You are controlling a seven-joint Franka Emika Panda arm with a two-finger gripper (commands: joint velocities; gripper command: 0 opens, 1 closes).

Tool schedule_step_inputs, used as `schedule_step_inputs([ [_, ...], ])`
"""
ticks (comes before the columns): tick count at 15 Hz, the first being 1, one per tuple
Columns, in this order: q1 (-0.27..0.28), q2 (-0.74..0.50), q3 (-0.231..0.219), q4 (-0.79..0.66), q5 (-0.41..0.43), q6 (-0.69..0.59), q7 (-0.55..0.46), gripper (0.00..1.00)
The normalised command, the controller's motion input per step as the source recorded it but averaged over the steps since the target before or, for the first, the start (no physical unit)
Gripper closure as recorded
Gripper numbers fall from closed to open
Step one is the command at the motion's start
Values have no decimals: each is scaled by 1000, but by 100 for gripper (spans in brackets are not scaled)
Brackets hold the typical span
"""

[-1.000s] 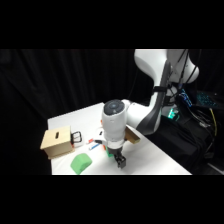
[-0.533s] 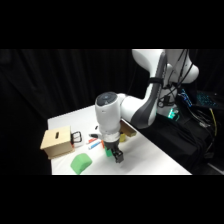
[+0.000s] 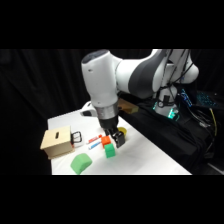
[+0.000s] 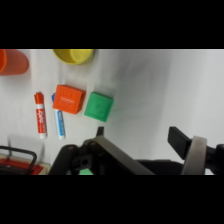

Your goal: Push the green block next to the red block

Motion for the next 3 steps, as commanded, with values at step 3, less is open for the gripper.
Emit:
schedule_step_inputs([
  [3,-91,-193,-18,262,64,-412,-139,0],
])
